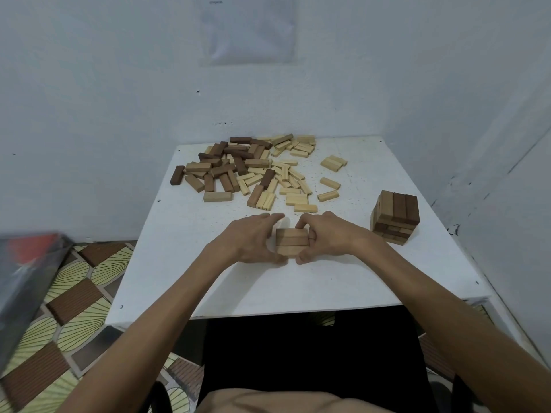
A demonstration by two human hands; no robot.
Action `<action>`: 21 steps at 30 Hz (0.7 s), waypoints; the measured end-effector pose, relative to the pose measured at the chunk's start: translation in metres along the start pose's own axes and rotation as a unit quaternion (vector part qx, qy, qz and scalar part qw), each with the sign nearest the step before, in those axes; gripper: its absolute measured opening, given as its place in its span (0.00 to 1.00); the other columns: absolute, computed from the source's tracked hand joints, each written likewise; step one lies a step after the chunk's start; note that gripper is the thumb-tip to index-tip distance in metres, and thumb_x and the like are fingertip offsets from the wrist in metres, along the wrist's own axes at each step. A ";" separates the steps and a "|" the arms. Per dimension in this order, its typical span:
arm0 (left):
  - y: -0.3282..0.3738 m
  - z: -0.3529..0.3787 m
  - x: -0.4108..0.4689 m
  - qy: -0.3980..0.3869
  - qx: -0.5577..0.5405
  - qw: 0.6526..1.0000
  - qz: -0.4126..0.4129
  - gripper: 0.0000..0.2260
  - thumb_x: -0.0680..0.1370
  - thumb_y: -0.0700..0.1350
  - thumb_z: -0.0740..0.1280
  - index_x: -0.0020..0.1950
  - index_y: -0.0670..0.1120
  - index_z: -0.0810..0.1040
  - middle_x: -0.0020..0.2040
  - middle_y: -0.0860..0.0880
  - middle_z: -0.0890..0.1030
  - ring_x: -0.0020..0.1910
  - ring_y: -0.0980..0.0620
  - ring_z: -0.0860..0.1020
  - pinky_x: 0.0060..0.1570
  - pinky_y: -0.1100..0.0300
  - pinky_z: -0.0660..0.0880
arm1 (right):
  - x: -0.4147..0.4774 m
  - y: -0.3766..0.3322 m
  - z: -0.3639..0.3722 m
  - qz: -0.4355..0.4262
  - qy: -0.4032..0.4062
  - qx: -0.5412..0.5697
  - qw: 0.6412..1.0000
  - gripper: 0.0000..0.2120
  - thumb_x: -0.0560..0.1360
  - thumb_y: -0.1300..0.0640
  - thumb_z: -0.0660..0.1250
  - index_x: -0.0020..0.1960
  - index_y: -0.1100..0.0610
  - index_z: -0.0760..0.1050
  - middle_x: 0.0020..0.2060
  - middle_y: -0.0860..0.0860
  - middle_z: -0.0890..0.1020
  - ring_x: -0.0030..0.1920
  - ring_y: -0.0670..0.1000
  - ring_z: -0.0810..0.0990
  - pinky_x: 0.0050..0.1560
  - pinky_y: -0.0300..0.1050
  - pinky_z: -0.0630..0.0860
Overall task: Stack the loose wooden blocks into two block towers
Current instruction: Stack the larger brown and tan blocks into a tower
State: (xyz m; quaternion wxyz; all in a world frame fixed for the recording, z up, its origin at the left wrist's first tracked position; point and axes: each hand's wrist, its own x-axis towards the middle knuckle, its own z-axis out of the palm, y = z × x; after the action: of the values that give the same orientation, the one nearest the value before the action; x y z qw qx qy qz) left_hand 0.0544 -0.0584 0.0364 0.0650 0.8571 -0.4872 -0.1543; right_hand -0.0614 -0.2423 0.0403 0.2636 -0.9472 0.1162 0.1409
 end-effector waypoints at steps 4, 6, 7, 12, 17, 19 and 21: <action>-0.011 0.007 -0.002 0.071 -0.025 0.995 0.058 0.34 0.68 0.63 0.78 0.70 0.54 0.70 0.64 0.56 0.75 0.63 0.53 0.71 0.56 0.55 0.70 | -0.002 -0.001 0.001 -0.002 0.014 -0.004 1.000 0.33 0.67 0.44 0.82 0.66 0.52 0.74 0.46 0.46 0.74 0.49 0.49 0.74 0.42 0.42 0.70; -0.013 0.011 -0.002 0.078 -0.046 0.993 0.080 0.26 0.69 0.61 0.78 0.61 0.54 0.75 0.59 0.58 0.77 0.58 0.54 0.72 0.52 0.57 0.68 | -0.002 -0.002 0.001 -0.011 0.024 -0.031 0.999 0.34 0.67 0.43 0.82 0.67 0.53 0.74 0.52 0.48 0.73 0.54 0.51 0.73 0.50 0.45 0.73; -0.014 0.013 -0.002 0.083 -0.053 0.991 0.087 0.24 0.68 0.60 0.79 0.59 0.55 0.76 0.56 0.58 0.77 0.56 0.55 0.72 0.52 0.57 0.68 | -0.003 -0.002 0.002 -0.017 0.029 -0.045 0.998 0.35 0.67 0.42 0.82 0.67 0.53 0.75 0.57 0.49 0.71 0.57 0.51 0.72 0.55 0.48 0.74; -0.018 0.017 0.000 0.097 -0.103 0.985 0.100 0.21 0.65 0.58 0.80 0.53 0.57 0.78 0.53 0.59 0.78 0.51 0.58 0.72 0.48 0.62 0.68 | -0.011 -0.002 0.002 -0.055 0.044 -0.079 0.994 0.31 0.70 0.41 0.79 0.66 0.55 0.76 0.58 0.50 0.75 0.57 0.50 0.71 0.58 0.49 0.73; -0.012 0.002 0.007 0.090 -0.129 0.981 0.116 0.20 0.64 0.58 0.79 0.52 0.58 0.78 0.49 0.57 0.79 0.53 0.58 0.72 0.49 0.61 0.69 | -0.024 0.005 -0.014 -0.091 0.067 -0.065 0.991 0.29 0.72 0.41 0.76 0.67 0.48 0.69 0.58 0.45 0.77 0.52 0.47 0.70 0.44 0.43 0.66; -0.008 -0.007 0.011 0.100 -0.137 0.977 0.128 0.20 0.64 0.61 0.78 0.52 0.59 0.78 0.49 0.54 0.80 0.55 0.59 0.69 0.52 0.63 0.67 | -0.030 0.008 -0.023 -0.103 0.087 -0.071 0.988 0.24 0.72 0.41 0.75 0.62 0.46 0.69 0.56 0.45 0.77 0.51 0.47 0.71 0.44 0.43 0.67; -0.003 -0.017 0.018 0.107 -0.144 0.974 0.135 0.20 0.63 0.63 0.76 0.52 0.59 0.78 0.49 0.54 0.81 0.53 0.59 0.71 0.51 0.62 0.68 | -0.037 0.012 -0.032 -0.104 0.105 -0.072 0.986 0.19 0.73 0.42 0.74 0.58 0.45 0.70 0.54 0.44 0.78 0.52 0.47 0.72 0.48 0.45 0.71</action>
State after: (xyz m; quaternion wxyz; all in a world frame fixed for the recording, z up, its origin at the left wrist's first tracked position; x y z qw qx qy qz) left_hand 0.0704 -0.0728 0.0482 0.2594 0.7764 -0.5617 -0.1202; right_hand -0.0930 -0.2636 0.0733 0.1940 -0.9802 0.0334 0.0210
